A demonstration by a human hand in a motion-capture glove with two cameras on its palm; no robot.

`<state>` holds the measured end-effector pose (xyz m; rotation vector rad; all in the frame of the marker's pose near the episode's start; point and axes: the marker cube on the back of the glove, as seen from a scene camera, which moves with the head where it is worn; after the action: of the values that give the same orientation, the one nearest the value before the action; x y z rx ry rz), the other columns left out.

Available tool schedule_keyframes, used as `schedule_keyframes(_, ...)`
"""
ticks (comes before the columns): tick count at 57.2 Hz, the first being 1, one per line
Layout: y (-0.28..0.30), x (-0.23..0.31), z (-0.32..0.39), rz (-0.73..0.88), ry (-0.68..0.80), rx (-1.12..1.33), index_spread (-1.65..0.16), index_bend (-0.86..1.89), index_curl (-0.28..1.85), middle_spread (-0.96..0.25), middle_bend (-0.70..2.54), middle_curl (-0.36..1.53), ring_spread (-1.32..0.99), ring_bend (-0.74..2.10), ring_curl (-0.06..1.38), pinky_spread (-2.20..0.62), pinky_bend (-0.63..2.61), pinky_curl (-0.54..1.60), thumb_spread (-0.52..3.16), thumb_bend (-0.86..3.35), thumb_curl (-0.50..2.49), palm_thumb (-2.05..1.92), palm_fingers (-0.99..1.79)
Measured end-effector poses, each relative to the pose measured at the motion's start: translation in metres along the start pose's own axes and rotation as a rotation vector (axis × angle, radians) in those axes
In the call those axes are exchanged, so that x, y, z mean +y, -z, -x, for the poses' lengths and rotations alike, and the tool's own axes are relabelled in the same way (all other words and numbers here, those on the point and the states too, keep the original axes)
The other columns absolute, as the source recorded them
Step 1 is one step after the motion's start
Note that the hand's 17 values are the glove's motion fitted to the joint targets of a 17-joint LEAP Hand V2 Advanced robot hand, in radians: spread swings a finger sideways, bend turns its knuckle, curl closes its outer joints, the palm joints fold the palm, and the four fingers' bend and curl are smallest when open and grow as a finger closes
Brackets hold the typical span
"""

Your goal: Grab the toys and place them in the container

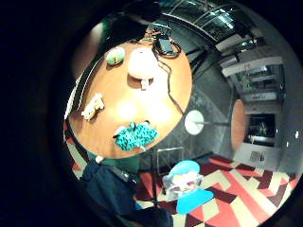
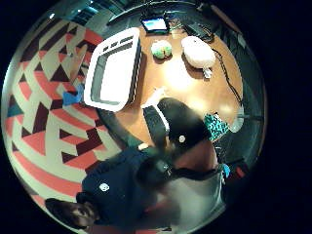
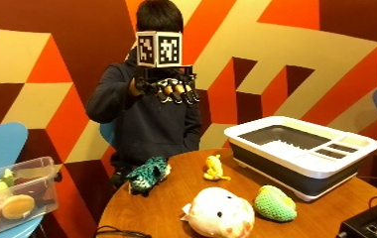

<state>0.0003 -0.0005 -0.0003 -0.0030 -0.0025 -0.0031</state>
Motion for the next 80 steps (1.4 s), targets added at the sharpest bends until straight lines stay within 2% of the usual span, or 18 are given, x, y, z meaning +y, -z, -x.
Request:
schedule_keyframes(9, 0.001, -0.006, -0.002, 0.005, 0.006, -0.006, -0.19, 0.19, 0.13, 0.00, 0.23, 0.11, -0.02, 0.17, 0.03, 0.01, 0.48, 0.16, 0.95, 0.04, 0.05, 0.04, 0.12)
schedule_keyframes(20, 0.001, -0.019, -0.003, 0.008, -0.001, -0.003, -0.23, 0.18, 0.19, 0.00, 0.24, 0.18, -0.03, 0.20, 0.06, 0.02, 0.51, 0.21, 1.25, 0.02, 0.11, 0.02, 0.10)
schedule_keyframes(31, -0.005, -0.061, -0.007, -0.012, -0.034, -0.033, -0.23, 0.16, 0.23, 0.00, 0.26, 0.23, -0.03, 0.25, 0.10, 0.01, 0.53, 0.25, 1.35, 0.00, 0.15, 0.01, 0.10)
schedule_keyframes(36, -0.016, -0.091, -0.012, -0.060, -0.079, -0.015, -0.22, 0.05, 0.20, 0.00, 0.21, 0.25, -0.03, 0.30, 0.14, 0.01, 0.65, 0.29, 1.38, 0.00, 0.17, 0.01, -0.06)
schedule_keyframes(45, -0.052, -0.145, -0.021, -0.039, -0.093, -0.054, -0.21, 0.01, 0.15, 0.03, 0.11, 0.23, 0.00, 0.27, 0.16, 0.02, 0.84, 0.35, 1.37, -0.01, 0.20, 0.02, -0.29)
schedule_keyframes(53, -0.109, -0.190, -0.034, 0.111, -0.086, -0.072, -0.23, 0.03, 0.12, 0.02, 0.08, 0.21, 0.01, 0.24, 0.18, 0.04, 0.93, 0.38, 1.33, -0.01, 0.23, 0.04, -0.35)
schedule_keyframes(61, -0.163, -0.212, -0.038, 0.235, -0.076, -0.080, -0.27, 0.04, 0.11, 0.01, 0.06, 0.18, 0.02, 0.19, 0.20, 0.06, 1.01, 0.40, 1.23, -0.02, 0.26, 0.05, -0.37)
schedule_keyframes(66, -0.187, -0.217, -0.037, 0.244, -0.047, -0.095, -0.28, 0.05, 0.10, 0.00, 0.05, 0.15, 0.02, 0.23, 0.22, 0.06, 1.12, 0.42, 1.21, 0.01, 0.28, 0.12, -0.29)
schedule_keyframes(72, -0.196, -0.221, -0.038, 0.179, -0.030, -0.083, -0.30, 0.11, 0.11, -0.01, 0.13, 0.16, 0.01, 0.44, 0.27, 0.03, 1.18, 0.43, 1.23, 0.12, 0.33, 0.36, 0.00)
schedule_keyframes(74, -0.197, -0.221, -0.039, 0.161, -0.027, -0.088, -0.30, 0.15, 0.12, -0.03, 0.19, 0.17, -0.03, 0.57, 0.30, -0.01, 1.14, 0.41, 1.24, 0.19, 0.37, 0.49, 0.22)
schedule_keyframes(75, -0.197, -0.222, -0.040, 0.153, -0.024, -0.090, -0.31, 0.15, 0.11, -0.03, 0.18, 0.17, -0.04, 0.58, 0.29, -0.02, 1.14, 0.40, 1.24, 0.19, 0.38, 0.51, 0.21)
schedule_keyframes(79, -0.197, -0.224, -0.041, 0.114, -0.012, -0.099, -0.30, 0.15, 0.13, -0.07, 0.28, 0.21, -0.15, 0.78, 0.34, -0.14, 1.09, 0.37, 1.24, 0.27, 0.44, 0.65, 0.53)
schedule_keyframes(80, -0.197, -0.225, -0.041, 0.104, -0.009, -0.102, -0.30, 0.14, 0.13, -0.07, 0.28, 0.21, -0.17, 0.80, 0.35, -0.15, 1.08, 0.36, 1.24, 0.27, 0.44, 0.66, 0.53)
